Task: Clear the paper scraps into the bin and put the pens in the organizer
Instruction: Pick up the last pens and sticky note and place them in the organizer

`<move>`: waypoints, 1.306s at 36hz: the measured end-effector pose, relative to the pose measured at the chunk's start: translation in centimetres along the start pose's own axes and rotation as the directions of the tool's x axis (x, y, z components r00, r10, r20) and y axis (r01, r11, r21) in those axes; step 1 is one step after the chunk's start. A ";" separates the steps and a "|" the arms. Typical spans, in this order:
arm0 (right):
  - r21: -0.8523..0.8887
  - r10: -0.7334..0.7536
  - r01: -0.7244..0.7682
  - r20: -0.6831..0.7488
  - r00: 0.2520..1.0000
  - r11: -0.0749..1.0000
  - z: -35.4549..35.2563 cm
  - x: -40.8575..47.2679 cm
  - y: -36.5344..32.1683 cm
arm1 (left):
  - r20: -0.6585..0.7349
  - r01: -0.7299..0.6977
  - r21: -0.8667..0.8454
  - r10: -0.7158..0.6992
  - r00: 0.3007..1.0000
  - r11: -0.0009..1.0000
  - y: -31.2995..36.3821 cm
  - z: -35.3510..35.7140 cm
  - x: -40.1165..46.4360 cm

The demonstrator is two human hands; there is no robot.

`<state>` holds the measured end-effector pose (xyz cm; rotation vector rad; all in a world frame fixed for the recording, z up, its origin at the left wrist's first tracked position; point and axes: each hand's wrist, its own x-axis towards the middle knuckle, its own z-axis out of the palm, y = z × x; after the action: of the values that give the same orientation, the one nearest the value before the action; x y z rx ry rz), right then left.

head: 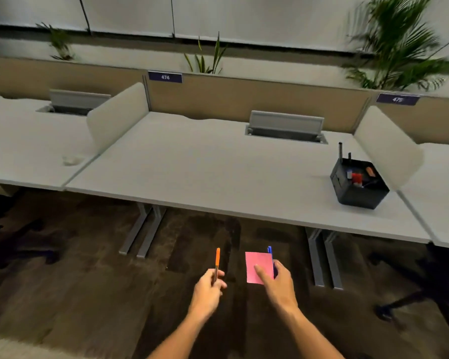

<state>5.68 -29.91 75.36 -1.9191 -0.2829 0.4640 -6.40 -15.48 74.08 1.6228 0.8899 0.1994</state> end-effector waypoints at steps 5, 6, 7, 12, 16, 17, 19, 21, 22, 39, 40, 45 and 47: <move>-0.084 -0.019 0.011 -0.091 0.996 0.996 -4.3 4.1 -1.2 | 0.021 -0.060 -0.062 0.061 0.998 0.996 5.1 4.6 2.4; -0.086 -0.025 0.016 -0.101 0.995 0.996 -5.4 5.0 -1.4 | 0.026 -0.065 -0.093 0.068 0.997 0.994 6.0 5.6 2.7; -0.085 -0.035 0.026 -0.109 0.993 0.996 -6.5 5.8 -1.6 | 0.032 -0.068 -0.125 0.073 0.997 0.990 6.9 6.7 3.1; -0.035 -0.047 0.042 -0.148 0.988 0.999 -12.2 9.7 -2.0 | 0.037 -0.110 -0.174 0.118 0.992 0.979 11.5 11.8 5.0; -0.035 -0.036 0.030 -0.178 0.983 0.999 -16.4 12.7 -2.3 | 0.049 -0.129 -0.210 0.143 0.989 0.969 14.7 15.5 6.5; -0.045 -0.036 0.028 -0.189 0.981 0.999 -17.4 13.5 -2.3 | 0.049 -0.133 -0.215 0.147 0.988 0.967 15.4 16.4 6.9; -0.041 -0.025 0.016 -0.219 0.975 0.999 -19.2 15.2 -2.3 | 0.058 -0.133 -0.230 0.151 0.987 0.964 16.9 17.9 7.8; -0.025 -0.017 0.011 -0.247 0.969 1.000 -21.0 16.8 -2.3 | 0.082 -0.140 -0.247 0.165 0.983 0.959 18.1 19.3 8.7; -0.017 -0.015 0.011 -0.263 0.965 1.000 -21.7 17.5 -2.3 | 0.094 -0.145 -0.256 0.174 0.980 0.956 18.7 19.9 9.1; -0.074 -0.019 -0.031 -0.595 0.803 0.997 -32.6 30.9 -6.8 | 0.355 -0.300 -0.190 0.350 0.867 0.935 28.8 30.0 25.2; -0.083 -0.015 -0.045 -0.609 0.793 0.996 -33.1 31.7 -7.1 | 0.368 -0.308 -0.189 0.358 0.858 0.932 29.4 30.3 26.0; -0.139 0.014 -0.141 -0.662 0.749 0.980 -35.0 35.2 -7.9 | 0.414 -0.327 -0.188 0.377 0.829 0.926 31.1 31.6 29.6; -0.167 0.023 -0.179 -0.667 0.745 0.970 -35.8 36.4 -8.0 | 0.420 -0.326 -0.198 0.381 0.824 0.924 31.5 32.2 30.6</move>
<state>54.38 -41.80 87.93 -2.1930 0.2560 -0.2171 46.97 -20.47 83.35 1.6194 0.2072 0.1196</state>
